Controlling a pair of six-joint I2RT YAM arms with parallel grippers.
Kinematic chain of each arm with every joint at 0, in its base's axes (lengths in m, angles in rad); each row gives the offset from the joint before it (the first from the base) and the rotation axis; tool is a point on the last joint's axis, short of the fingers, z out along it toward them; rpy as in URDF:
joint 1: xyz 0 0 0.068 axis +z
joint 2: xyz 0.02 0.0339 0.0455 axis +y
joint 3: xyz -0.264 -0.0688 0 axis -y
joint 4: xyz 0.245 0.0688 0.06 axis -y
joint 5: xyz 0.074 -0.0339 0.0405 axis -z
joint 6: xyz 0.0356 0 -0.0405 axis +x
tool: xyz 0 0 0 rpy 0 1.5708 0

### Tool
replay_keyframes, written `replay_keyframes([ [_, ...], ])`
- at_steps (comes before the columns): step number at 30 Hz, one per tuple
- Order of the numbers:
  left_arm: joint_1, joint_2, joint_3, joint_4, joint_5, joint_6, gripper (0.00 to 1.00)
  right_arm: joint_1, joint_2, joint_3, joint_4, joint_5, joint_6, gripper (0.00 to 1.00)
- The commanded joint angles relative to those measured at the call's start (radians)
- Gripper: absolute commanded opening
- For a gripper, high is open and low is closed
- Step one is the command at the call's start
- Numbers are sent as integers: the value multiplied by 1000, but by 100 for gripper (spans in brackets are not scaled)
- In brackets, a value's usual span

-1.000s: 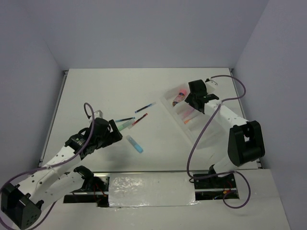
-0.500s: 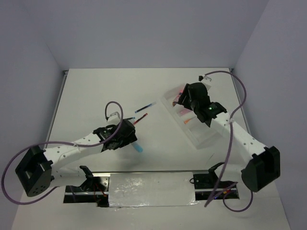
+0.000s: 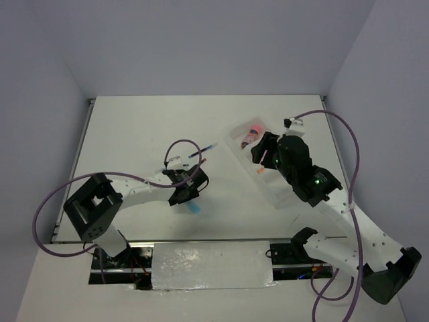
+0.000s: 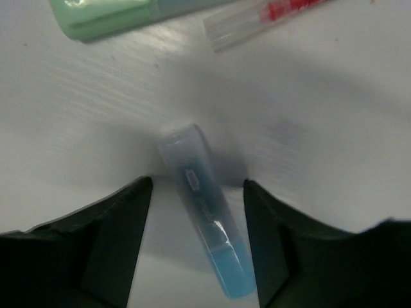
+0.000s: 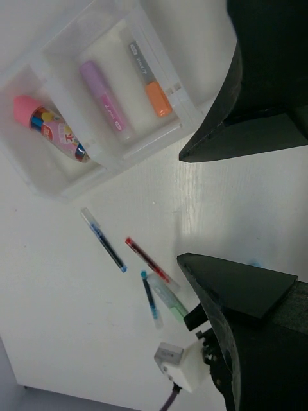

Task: Sort the stationery into containers
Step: Pick up the pen from the center of the board.

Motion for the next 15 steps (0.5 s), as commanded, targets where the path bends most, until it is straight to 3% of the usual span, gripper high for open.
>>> replay_keyframes([
  [1,-4,72,28,26,17,25,71,10,-98,-6,-47,17,-28,67],
  [6,-11,122,25,125,125,70,42,10,-187,20,-93,35,-40,67],
  [7,-16,123,28,134,137,92,28,10,-212,32,-110,37,-43,67],
  [10,-49,96,66,174,174,183,0,10,-256,50,-139,40,-51,67],
  [14,-103,79,235,246,203,390,0,8,-304,49,-157,52,-72,67],
  [15,-108,97,275,276,221,500,0,8,-307,49,-165,57,-74,67],
])
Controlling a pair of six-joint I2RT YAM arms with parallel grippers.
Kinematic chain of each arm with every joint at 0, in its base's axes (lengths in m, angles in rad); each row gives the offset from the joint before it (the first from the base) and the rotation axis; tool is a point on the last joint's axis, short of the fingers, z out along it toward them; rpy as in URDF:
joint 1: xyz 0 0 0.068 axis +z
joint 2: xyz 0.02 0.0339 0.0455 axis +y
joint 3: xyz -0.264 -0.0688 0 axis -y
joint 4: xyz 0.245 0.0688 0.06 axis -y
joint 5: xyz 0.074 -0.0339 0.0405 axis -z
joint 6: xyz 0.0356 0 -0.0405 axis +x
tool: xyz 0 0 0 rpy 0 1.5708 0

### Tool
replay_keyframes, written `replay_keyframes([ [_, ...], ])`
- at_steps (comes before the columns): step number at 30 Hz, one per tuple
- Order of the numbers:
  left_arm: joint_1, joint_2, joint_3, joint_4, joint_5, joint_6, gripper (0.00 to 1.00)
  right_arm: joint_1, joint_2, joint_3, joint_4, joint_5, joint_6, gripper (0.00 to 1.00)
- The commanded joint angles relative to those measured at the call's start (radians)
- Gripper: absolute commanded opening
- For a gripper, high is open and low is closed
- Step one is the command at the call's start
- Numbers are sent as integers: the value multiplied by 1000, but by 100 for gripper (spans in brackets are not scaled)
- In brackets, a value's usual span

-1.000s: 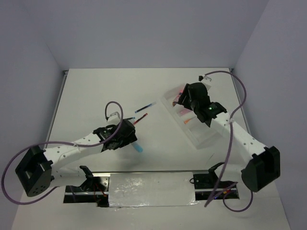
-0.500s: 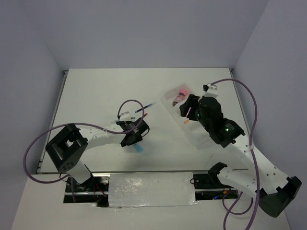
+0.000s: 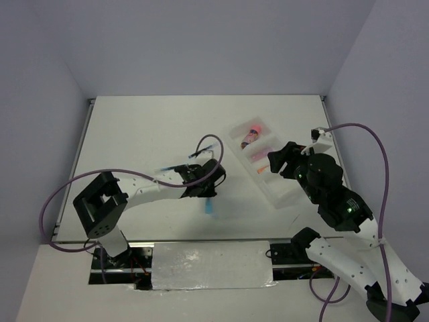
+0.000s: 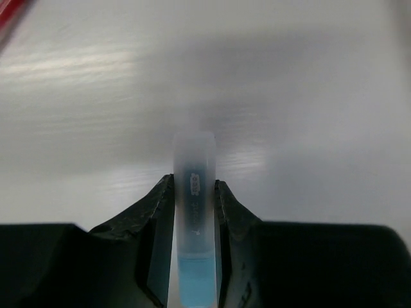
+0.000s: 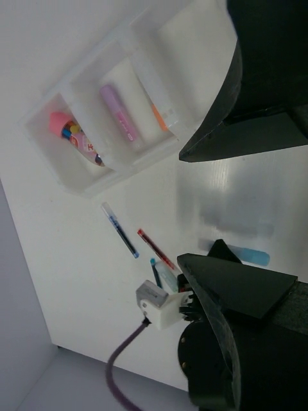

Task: Sort the stationery into containers
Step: Pick up the pen from the center of the board, then place the pen in the storage box, then pick up the pen from the center of the board.

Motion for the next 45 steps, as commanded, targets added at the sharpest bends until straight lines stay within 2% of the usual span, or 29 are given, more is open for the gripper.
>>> replay_keyframes([
  [1,-30,27,215,153,109,283,0,3,-32,40,-47,31,-34,67],
  [3,-30,80,303,174,126,438,0,3,-39,34,-65,19,-43,67],
  [8,-27,238,604,203,180,705,0,4,-71,38,-108,-5,-62,67],
  [13,2,416,916,199,261,828,7,4,-98,60,-159,8,-85,68],
  [15,13,511,1006,218,282,862,9,4,-108,73,-180,11,-100,68],
  [17,19,542,1037,246,304,876,12,4,-116,83,-193,22,-105,68],
  [20,42,587,1046,318,322,865,23,3,-131,95,-222,20,-114,68],
  [21,57,596,1048,334,356,856,34,3,-139,96,-230,19,-116,68],
  [23,73,622,1052,369,385,826,48,4,-148,101,-231,14,-120,68],
  [24,83,627,1055,375,432,822,60,3,-151,103,-228,14,-125,68],
  [27,93,625,1061,384,451,802,78,4,-145,109,-233,23,-134,68],
  [29,97,585,1043,384,453,790,86,4,-131,109,-231,22,-137,68],
  [31,99,501,982,381,376,779,89,4,-127,103,-223,14,-137,68],
  [32,100,461,907,375,327,778,99,3,-125,90,-214,3,-132,68],
  [33,103,420,864,355,280,776,99,3,-127,83,-208,-4,-131,68],
  [34,106,329,816,337,156,764,99,4,-128,75,-201,-14,-131,68],
  [36,120,230,669,264,44,740,99,4,-134,49,-179,-50,-131,68],
  [37,131,135,576,227,-87,720,99,3,-136,32,-162,-67,-134,68],
  [40,189,-26,444,35,-216,606,99,4,-136,2,-136,-126,-134,68],
  [41,214,-101,349,0,-202,559,99,3,-134,-5,-133,-145,-129,68],
  [45,341,-258,95,-28,-42,528,99,7,-145,-48,-95,-175,-111,68],
])
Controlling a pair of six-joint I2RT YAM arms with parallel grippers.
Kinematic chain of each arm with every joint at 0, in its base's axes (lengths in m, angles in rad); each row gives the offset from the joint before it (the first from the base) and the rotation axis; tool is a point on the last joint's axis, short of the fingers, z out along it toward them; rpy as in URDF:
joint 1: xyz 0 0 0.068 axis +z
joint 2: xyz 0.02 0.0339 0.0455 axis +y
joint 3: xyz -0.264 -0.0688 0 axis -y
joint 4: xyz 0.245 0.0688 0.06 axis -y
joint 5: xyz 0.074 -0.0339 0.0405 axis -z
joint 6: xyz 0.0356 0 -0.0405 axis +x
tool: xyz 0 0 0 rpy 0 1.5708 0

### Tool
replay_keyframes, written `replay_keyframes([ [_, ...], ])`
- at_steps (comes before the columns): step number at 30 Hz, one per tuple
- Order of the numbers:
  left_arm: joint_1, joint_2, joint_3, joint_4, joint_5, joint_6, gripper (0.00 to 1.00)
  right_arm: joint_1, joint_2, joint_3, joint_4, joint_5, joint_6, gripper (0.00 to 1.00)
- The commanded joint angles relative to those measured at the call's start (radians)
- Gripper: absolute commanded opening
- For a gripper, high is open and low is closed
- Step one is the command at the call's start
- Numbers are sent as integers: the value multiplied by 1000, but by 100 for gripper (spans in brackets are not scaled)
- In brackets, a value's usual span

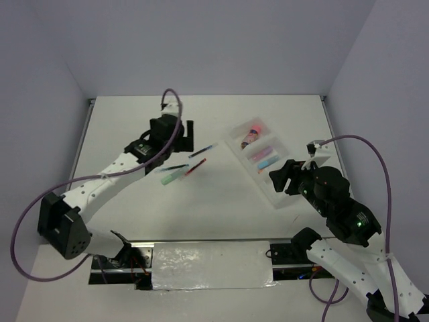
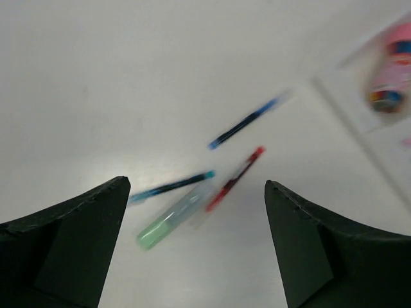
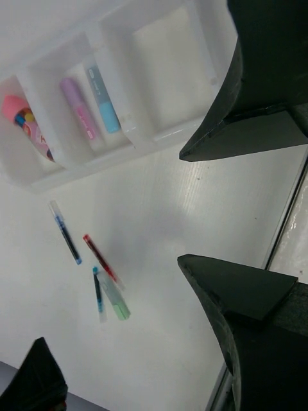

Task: Sort the stationery into containers
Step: Pick up the pen from the center of the board.

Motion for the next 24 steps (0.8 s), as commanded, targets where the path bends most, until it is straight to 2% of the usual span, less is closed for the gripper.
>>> replay_keyframes([
  [1,108,-66,-215,-110,63,-85,99,4,-10,-32,88,-63,10,68],
  [4,142,-77,-270,-131,54,-117,93,5,-4,-50,103,-83,16,68],
  [15,188,59,-313,-64,95,-117,89,5,-16,-49,68,-109,0,68],
  [24,205,160,-289,-7,164,-82,81,5,-21,-53,48,-112,-11,68],
])
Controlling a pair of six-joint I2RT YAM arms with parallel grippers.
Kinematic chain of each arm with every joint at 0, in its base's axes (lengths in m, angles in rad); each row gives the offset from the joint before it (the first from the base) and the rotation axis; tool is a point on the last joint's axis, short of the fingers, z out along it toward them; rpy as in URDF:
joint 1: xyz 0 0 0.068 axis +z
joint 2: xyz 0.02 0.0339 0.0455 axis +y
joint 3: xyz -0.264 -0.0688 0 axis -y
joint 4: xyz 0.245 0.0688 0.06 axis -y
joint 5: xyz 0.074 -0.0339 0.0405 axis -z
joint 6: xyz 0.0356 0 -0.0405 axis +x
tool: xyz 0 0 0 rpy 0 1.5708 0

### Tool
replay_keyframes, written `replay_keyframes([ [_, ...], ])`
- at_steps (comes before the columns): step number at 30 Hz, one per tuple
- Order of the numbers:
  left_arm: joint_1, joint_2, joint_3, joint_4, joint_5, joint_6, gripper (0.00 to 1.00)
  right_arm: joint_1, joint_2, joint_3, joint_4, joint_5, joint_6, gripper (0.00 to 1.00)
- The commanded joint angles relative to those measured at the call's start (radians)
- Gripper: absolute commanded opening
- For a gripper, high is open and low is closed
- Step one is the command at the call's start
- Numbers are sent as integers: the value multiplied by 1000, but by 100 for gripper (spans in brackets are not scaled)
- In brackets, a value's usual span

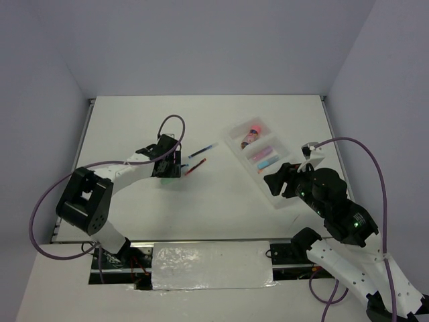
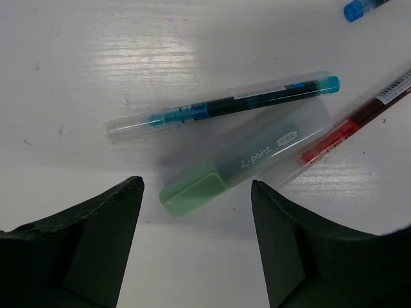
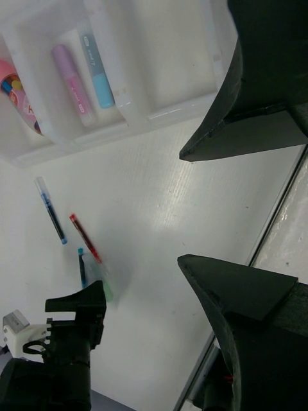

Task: Sort the stationery into containers
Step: Pick up the pen from the center of the board.

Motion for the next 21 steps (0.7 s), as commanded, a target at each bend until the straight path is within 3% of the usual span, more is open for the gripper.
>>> replay_keyframes([
  [1,2,28,23,50,50,18,80,5,-3,7,6,-6,-15,68],
  [10,2,61,9,43,30,7,72,5,11,16,23,-24,-11,68],
  [13,4,62,-6,59,46,7,65,5,11,16,23,-29,-12,68],
  [17,2,78,-14,57,51,9,64,5,7,24,14,-33,-11,68],
  [21,1,65,-24,41,71,-7,51,4,1,39,7,-32,-9,68],
])
